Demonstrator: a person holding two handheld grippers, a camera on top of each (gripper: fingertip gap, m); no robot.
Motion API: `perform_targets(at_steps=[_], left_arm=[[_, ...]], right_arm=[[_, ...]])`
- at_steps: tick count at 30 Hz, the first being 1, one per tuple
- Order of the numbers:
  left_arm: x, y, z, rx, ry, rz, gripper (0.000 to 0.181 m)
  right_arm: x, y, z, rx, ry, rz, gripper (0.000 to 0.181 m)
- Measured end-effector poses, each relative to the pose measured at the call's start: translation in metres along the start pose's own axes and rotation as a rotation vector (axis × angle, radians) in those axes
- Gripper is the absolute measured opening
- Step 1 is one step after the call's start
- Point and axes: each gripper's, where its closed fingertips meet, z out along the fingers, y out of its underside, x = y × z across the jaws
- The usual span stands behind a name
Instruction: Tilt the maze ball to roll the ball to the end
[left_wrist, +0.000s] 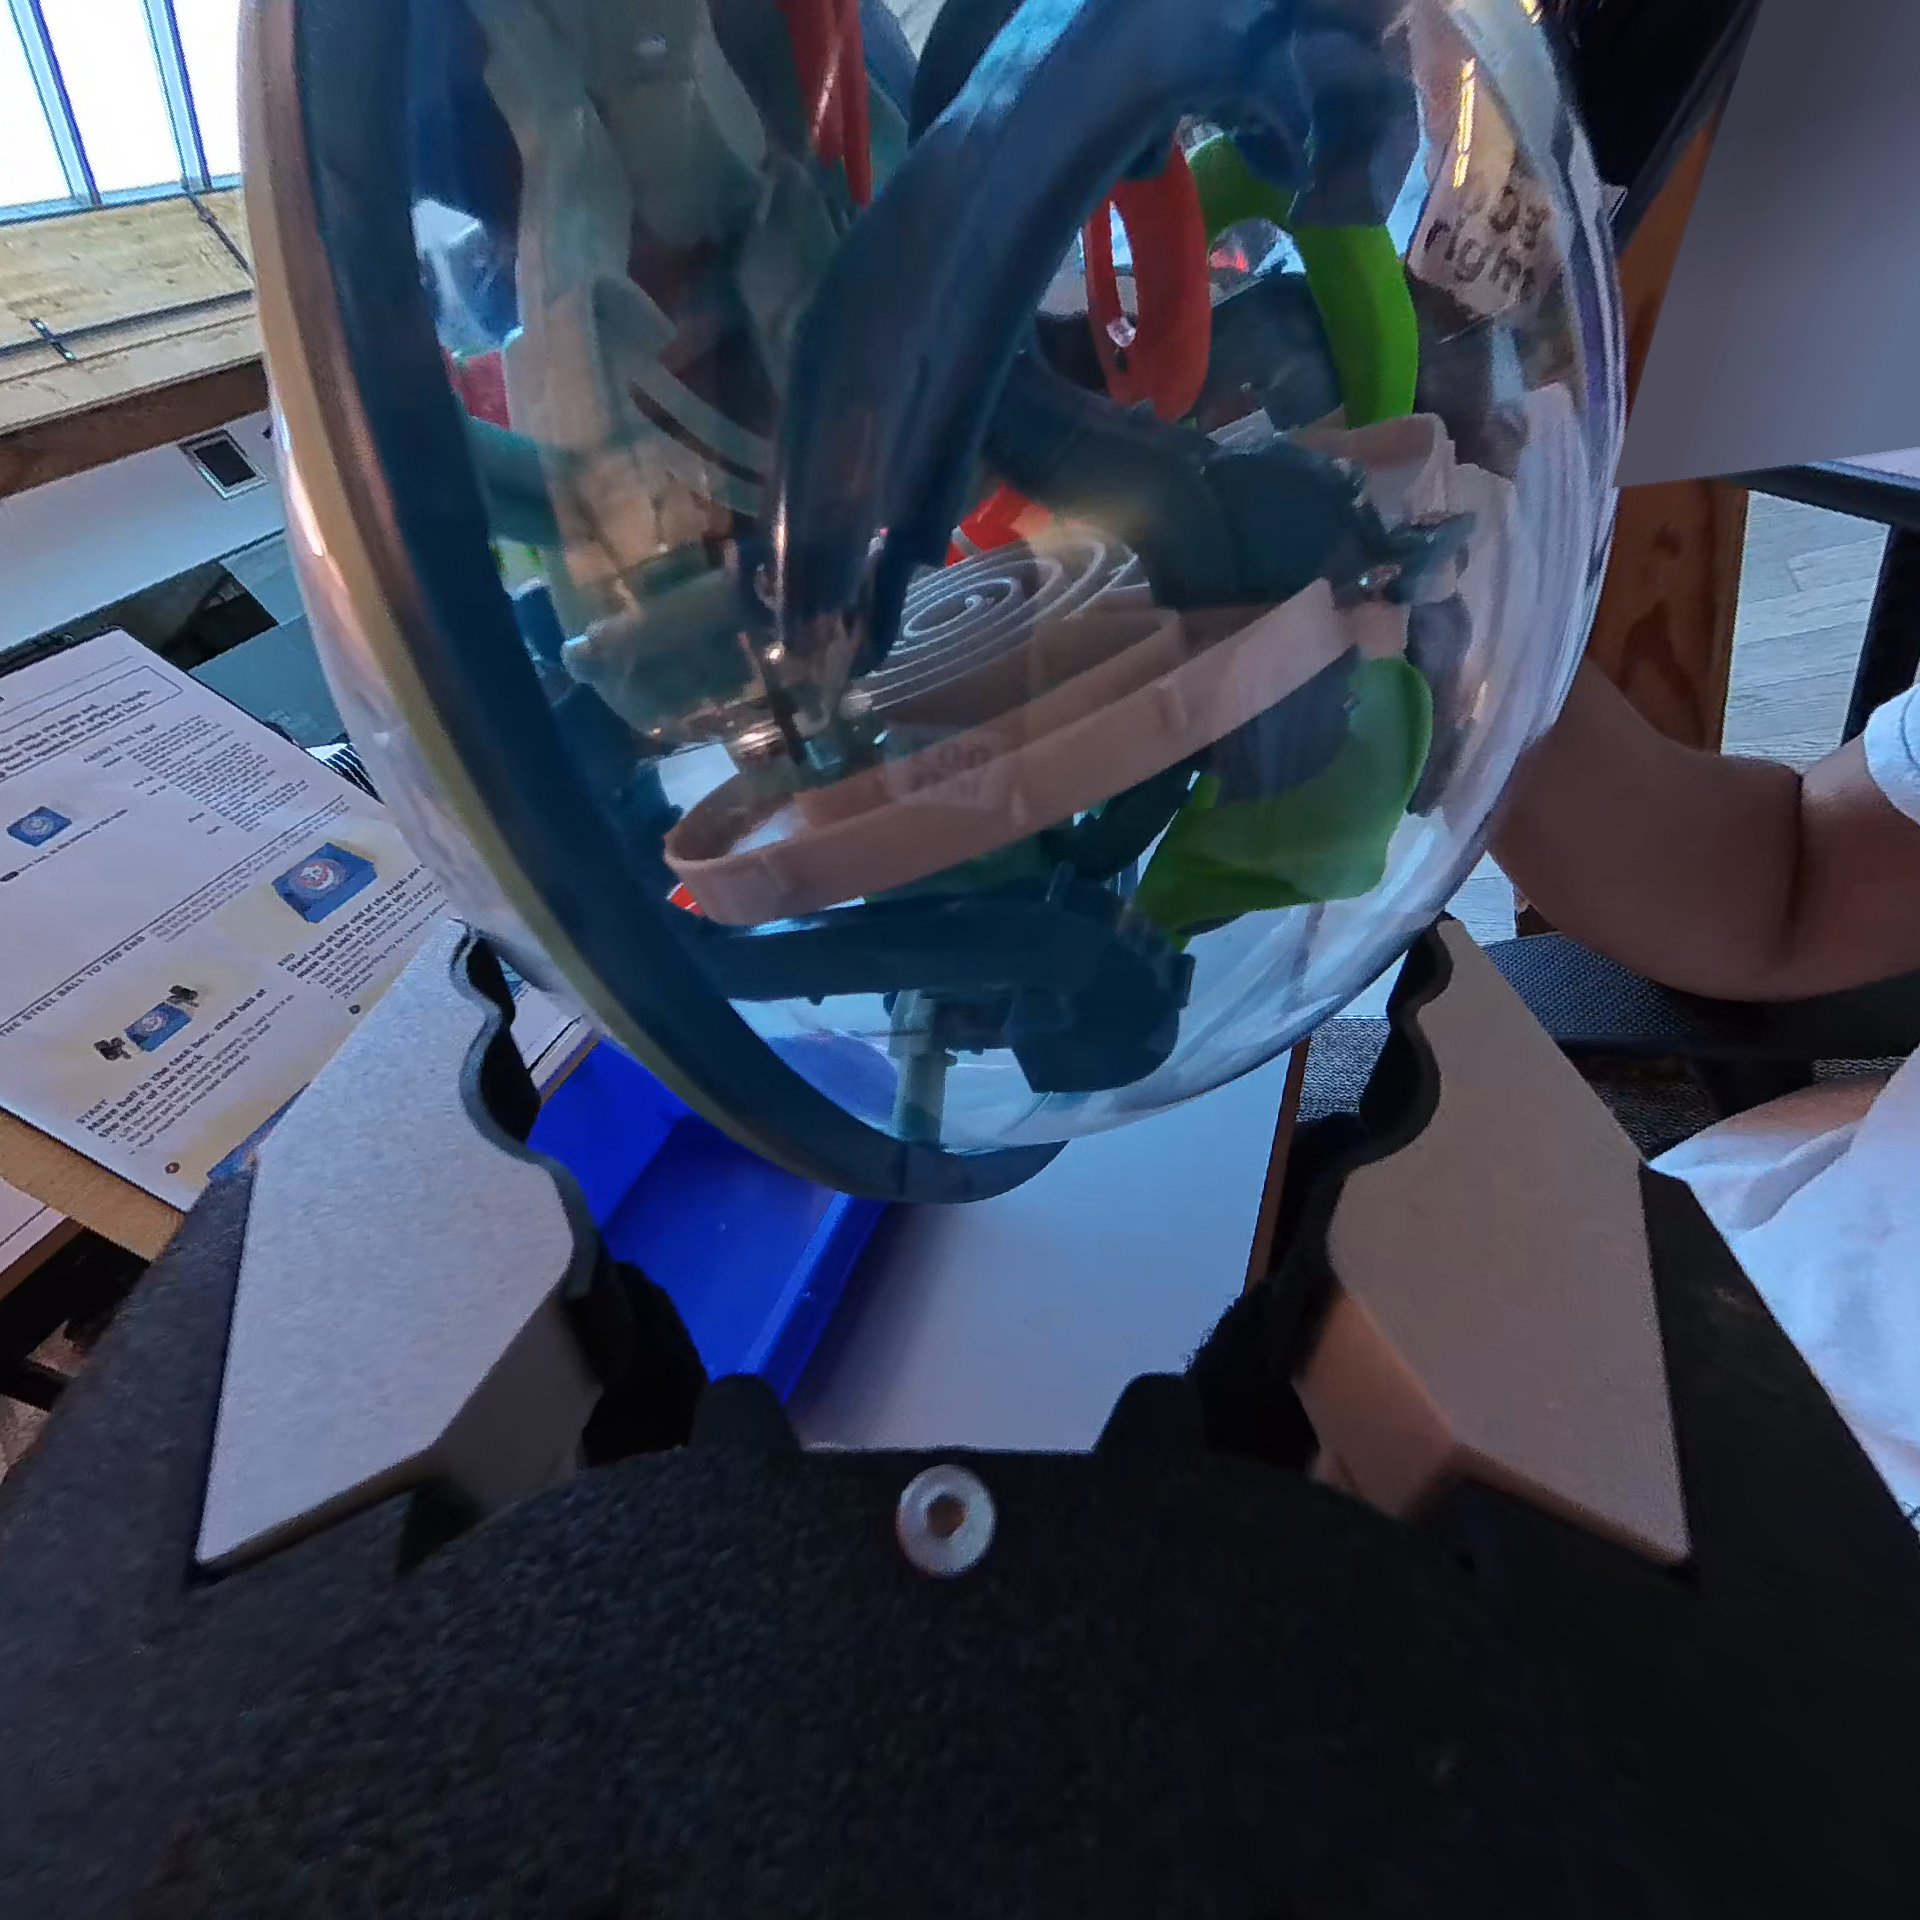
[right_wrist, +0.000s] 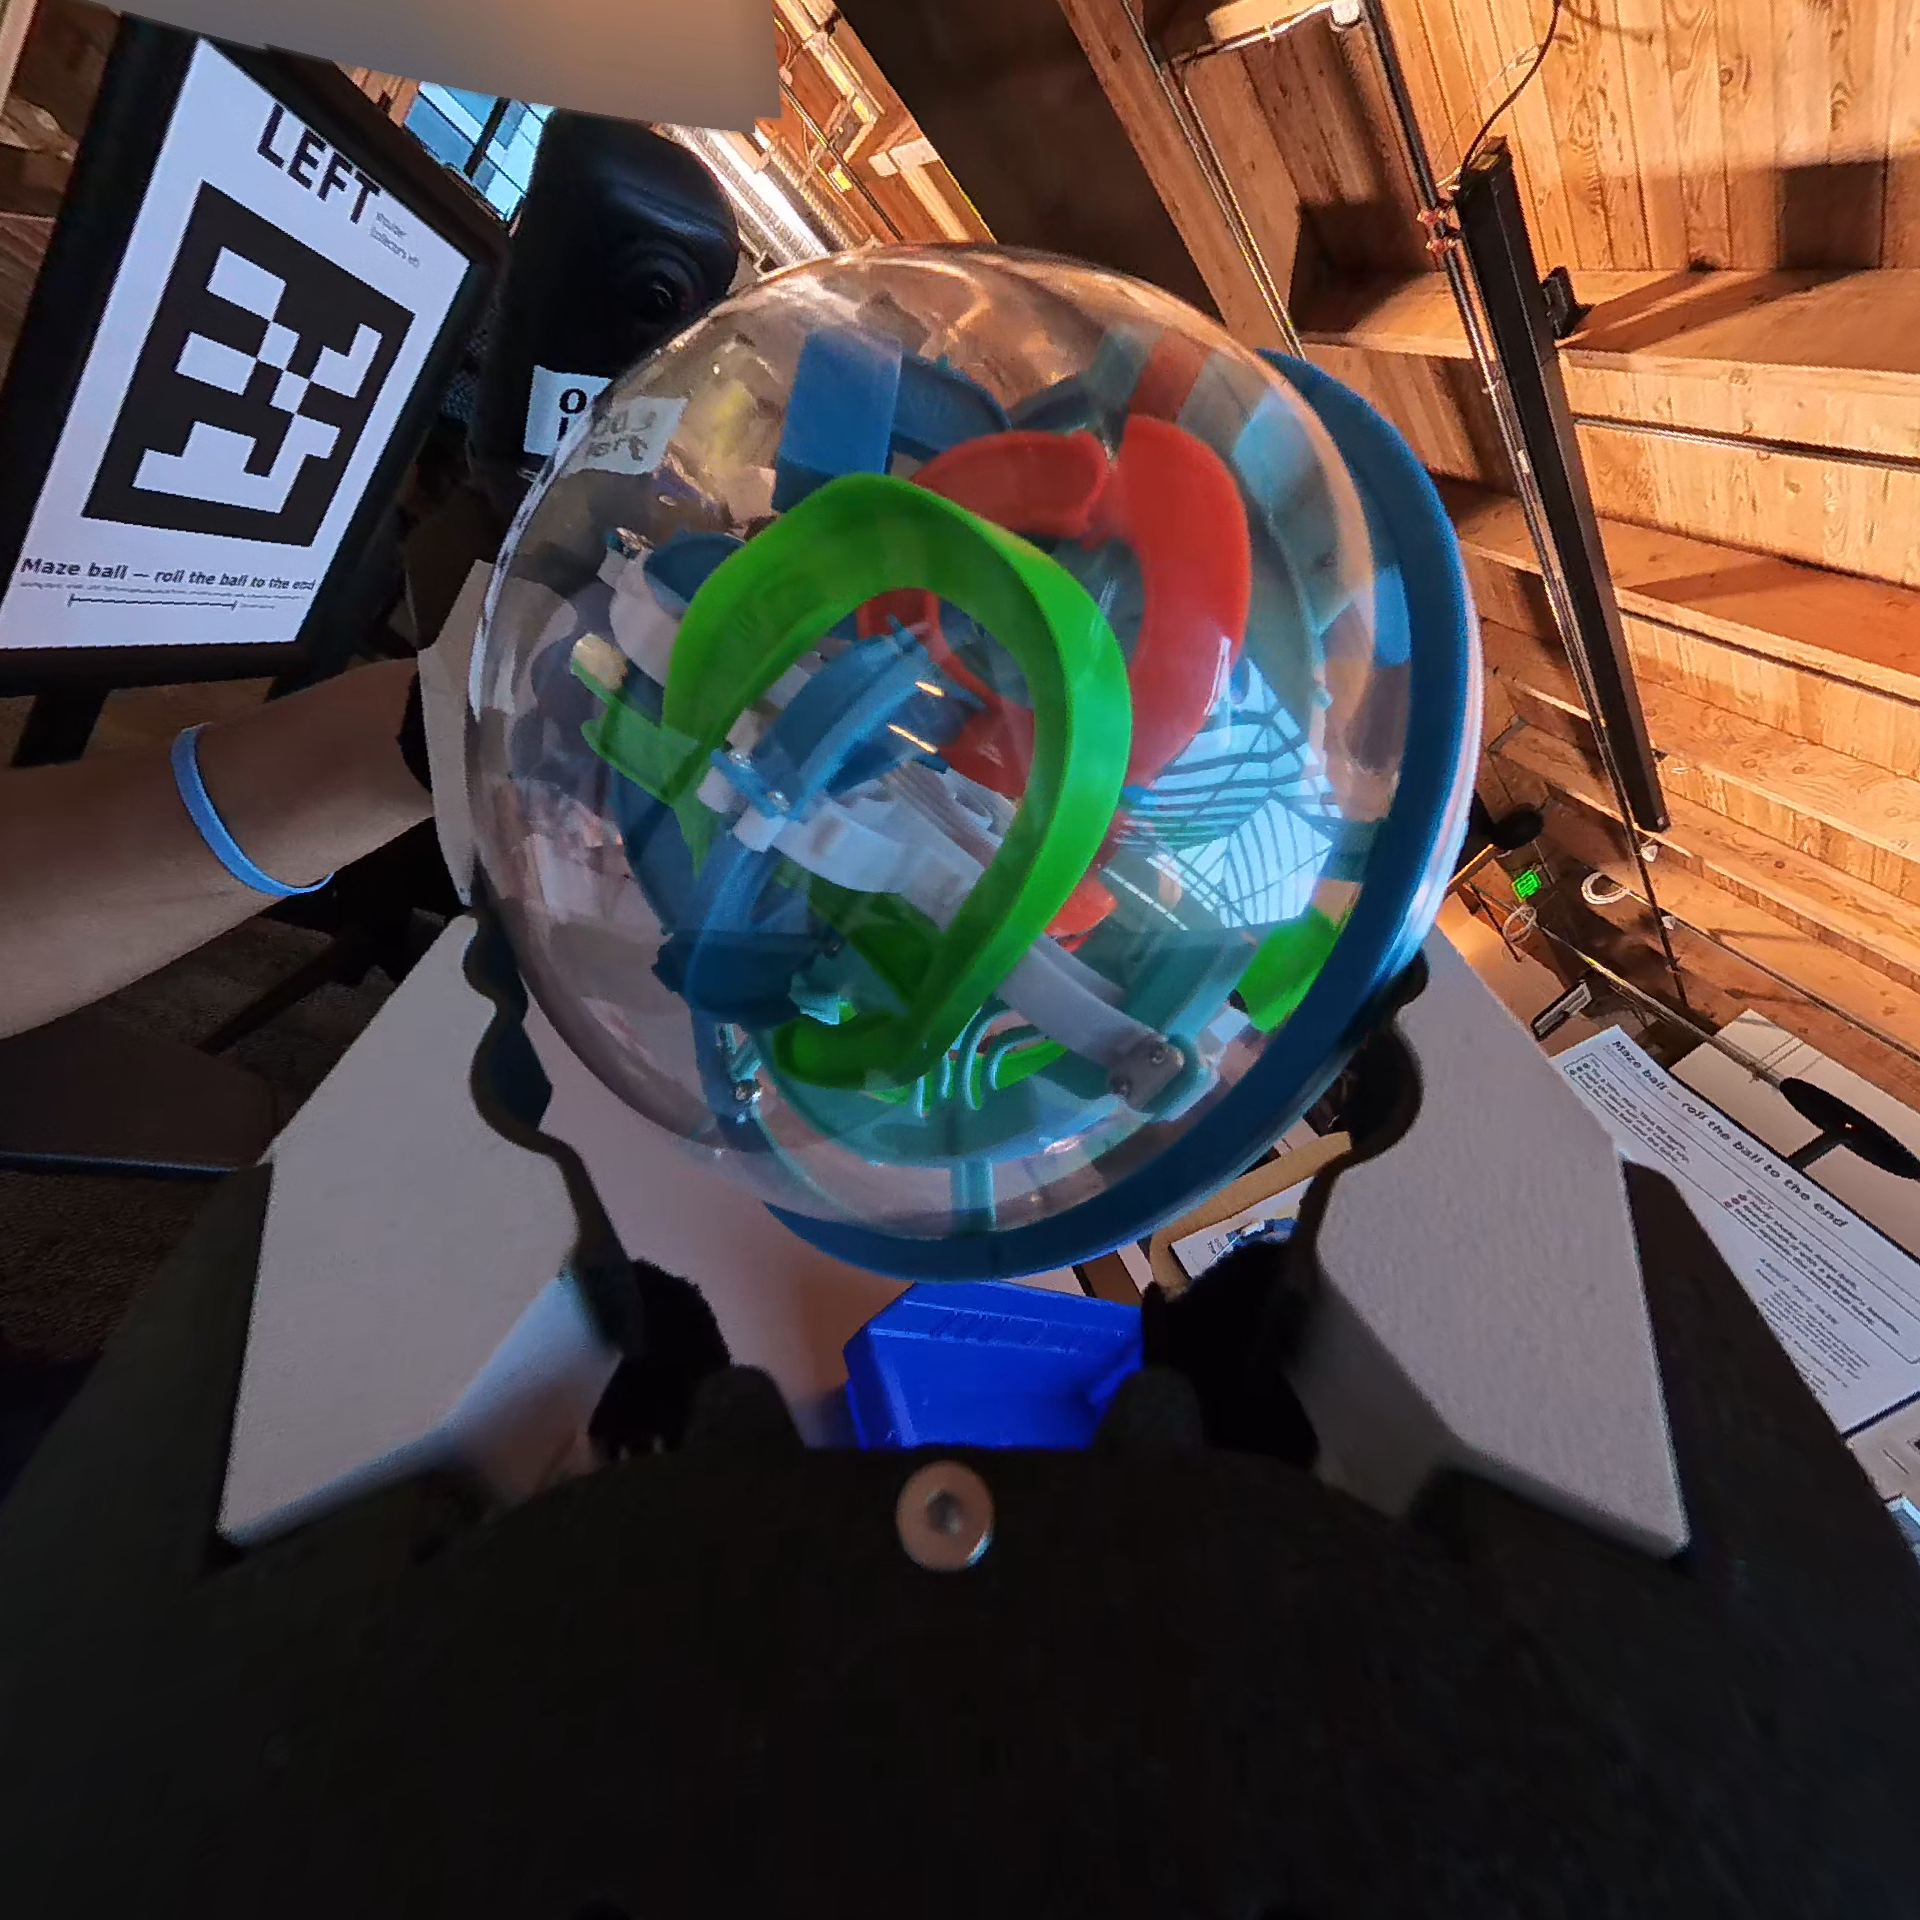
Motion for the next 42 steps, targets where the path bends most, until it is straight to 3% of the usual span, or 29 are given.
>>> perform_targets(at_steps=[19,24,32,37,42], left_arm=[[0.025,-0.018,-0.003,0.086,0.088,0.065,0.16],[0.026,-0.027,-0.007,0.126,0.002,0.22,0.159],[0.028,-0.034,-0.013,0.035,-0.19,0.458,0.159],[0.028,-0.035,-0.012,0.028,-0.175,0.394,0.159],[0.023,-0.045,-0.012,0.117,-0.119,0.209,0.159]], right_arm=[[-0.019,-0.047,-0.017,0.106,0.039,-0.202,0.155],[-0.024,-0.05,-0.021,0.113,0.053,-0.333,0.154],[-0.031,-0.054,-0.03,0.104,0.084,-0.556,0.155],[-0.025,-0.05,-0.03,0.132,0.053,-0.445,0.154],[-0.01,-0.042,-0.021,0.197,-0.008,-0.136,0.155]])
